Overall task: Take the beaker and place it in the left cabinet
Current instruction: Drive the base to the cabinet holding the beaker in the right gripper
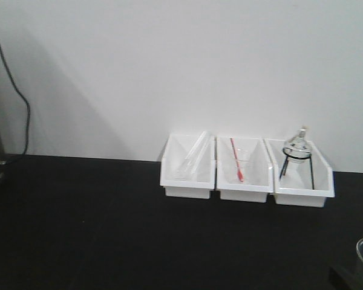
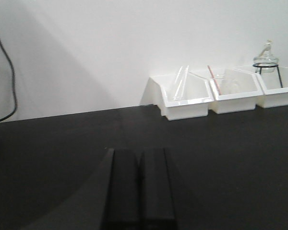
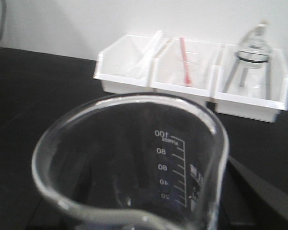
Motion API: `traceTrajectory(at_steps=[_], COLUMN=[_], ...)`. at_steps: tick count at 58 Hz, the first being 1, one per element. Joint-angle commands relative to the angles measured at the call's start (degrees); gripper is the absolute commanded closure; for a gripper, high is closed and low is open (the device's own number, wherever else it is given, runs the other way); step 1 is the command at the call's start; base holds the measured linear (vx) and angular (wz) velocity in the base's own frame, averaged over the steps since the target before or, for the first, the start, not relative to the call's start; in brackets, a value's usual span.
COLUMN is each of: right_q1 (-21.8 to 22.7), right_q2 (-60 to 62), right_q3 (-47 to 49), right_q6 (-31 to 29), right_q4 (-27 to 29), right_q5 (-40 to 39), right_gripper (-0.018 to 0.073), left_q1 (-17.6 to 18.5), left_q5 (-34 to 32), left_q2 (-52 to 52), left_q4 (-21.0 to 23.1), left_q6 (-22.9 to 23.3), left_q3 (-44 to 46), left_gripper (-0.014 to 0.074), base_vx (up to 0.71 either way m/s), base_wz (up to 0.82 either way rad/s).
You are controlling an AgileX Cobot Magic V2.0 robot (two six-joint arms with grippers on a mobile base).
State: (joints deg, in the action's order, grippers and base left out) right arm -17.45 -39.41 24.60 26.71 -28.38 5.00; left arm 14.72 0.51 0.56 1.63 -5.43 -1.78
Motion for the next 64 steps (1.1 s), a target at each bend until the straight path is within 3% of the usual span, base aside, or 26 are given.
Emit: traceTrajectory(at_steps=[1,64], right_q1=[0.2,0.2], right_q2=[0.3,0.3], right_q3=[1.8,1.8], right_q6=[0.0,0.0], right_q4=[-0.3,-0.3], right_q5=[-4.1,-4.1], right_gripper=[0.0564,0.0564], left_q1=[0.2,0.2], left_q5=[-4.8,-4.8], left_q2=[1.0,1.0], left_q4=[0.5,0.5], left_q6=[0.2,0.2], left_q3=[-0.9,-0.9], left_gripper=[0.0596,0.0596], base_vx=[-0.12,-0.12], base_wz=[0.54,0.75])
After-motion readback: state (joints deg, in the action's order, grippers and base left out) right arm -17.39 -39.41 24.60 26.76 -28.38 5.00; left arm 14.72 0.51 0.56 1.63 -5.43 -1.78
